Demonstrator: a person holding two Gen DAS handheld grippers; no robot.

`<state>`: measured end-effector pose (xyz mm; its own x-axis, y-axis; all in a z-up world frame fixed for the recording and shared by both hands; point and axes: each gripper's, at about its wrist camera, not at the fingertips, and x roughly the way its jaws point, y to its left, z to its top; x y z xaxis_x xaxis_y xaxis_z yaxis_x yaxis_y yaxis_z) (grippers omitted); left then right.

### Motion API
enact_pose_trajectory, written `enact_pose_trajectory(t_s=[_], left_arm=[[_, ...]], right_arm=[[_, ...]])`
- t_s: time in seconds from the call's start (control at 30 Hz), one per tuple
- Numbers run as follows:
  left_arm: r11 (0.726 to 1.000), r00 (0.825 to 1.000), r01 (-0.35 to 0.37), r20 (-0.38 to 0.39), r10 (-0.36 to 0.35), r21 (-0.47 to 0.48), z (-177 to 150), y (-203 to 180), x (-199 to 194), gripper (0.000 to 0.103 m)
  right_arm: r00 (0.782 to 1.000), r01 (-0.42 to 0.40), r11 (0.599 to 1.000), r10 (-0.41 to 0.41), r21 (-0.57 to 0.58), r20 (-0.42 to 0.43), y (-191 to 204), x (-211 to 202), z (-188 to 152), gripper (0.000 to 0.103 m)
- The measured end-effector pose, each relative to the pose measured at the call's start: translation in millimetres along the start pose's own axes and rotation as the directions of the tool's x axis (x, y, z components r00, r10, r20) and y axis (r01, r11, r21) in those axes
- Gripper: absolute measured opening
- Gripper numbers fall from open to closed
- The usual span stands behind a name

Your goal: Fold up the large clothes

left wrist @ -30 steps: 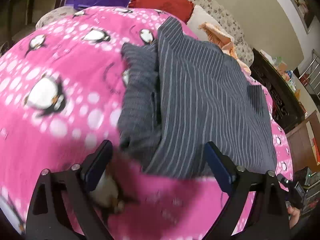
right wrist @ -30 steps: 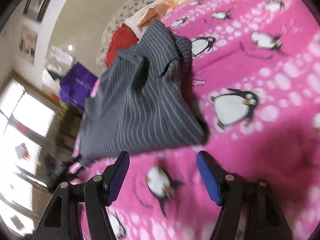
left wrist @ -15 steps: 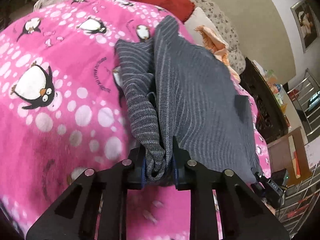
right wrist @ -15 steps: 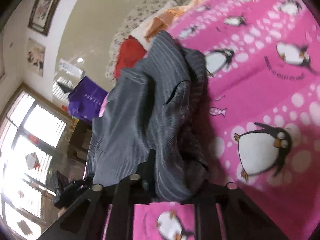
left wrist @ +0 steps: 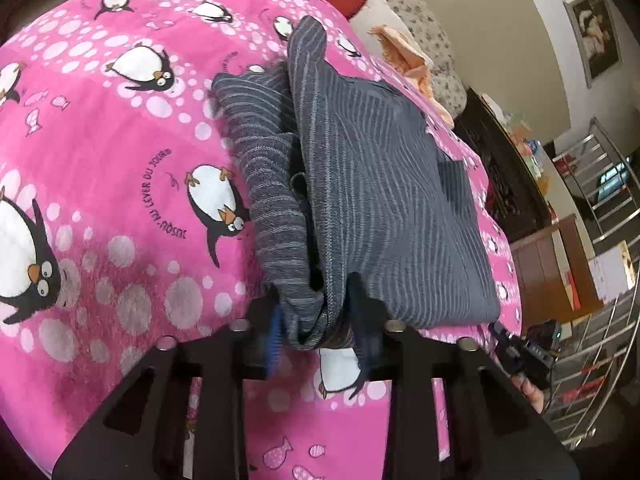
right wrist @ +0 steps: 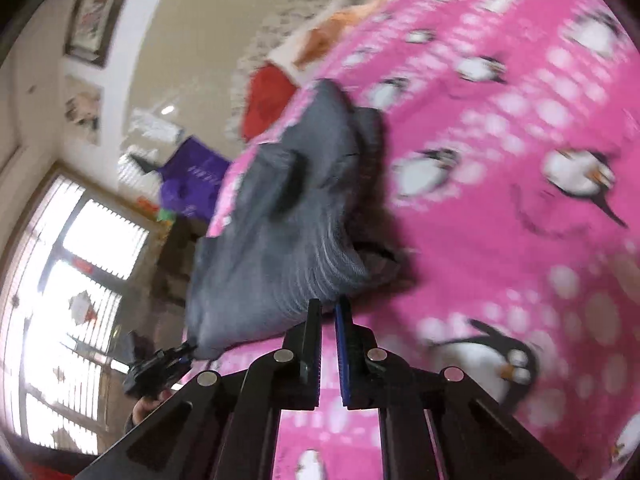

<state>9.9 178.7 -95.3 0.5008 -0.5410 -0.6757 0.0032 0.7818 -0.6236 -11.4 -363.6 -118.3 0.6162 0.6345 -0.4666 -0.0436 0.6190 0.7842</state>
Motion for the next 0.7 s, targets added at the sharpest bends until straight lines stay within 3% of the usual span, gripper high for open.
enact_pose_trajectory(t_s=[0.1,0.23,0.27,0.4,0.5,0.57,0.7], left_arm=[[1.000,1.000,-0.018,-0.012,0.019,0.012,-2,-6,2,0.041],[0.999,0.999,-0.036,-0.002,0.036,0.019,-1,-8,1,0.043],[0.999,0.999,-0.042,0.003,0.042,0.008,-2,-2,-1,0.050],[0.999,0.998,-0.048,0.028,0.049,-0.021,4,5,0,0.053],[0.998,0.997,-0.059,0.039,0.060,-0.005,17,1,4,0.053],[0.998,0.997,-0.064,0.038,0.064,0.007,29,0,9,0.065],[0.999,0.998,-0.041,-0.050,0.043,0.026,60,6,37,0.070]], right_arm=[[1.000,0.025,0.998,-0.025,0.061,0.003,-13,-3,3,0.013],[0.984,0.161,0.987,-0.160,-0.013,0.078,3,-19,15,0.013],[0.976,0.197,0.980,-0.192,-0.039,0.101,10,-23,19,0.013],[0.940,0.323,0.912,-0.280,-0.252,0.193,65,-28,31,0.013],[0.938,0.340,0.835,-0.269,-0.433,0.219,109,-9,29,0.013],[0.932,0.362,0.777,-0.288,-0.515,0.221,127,11,23,0.013],[0.933,0.353,0.734,-0.320,-0.581,0.164,133,56,13,0.013]])
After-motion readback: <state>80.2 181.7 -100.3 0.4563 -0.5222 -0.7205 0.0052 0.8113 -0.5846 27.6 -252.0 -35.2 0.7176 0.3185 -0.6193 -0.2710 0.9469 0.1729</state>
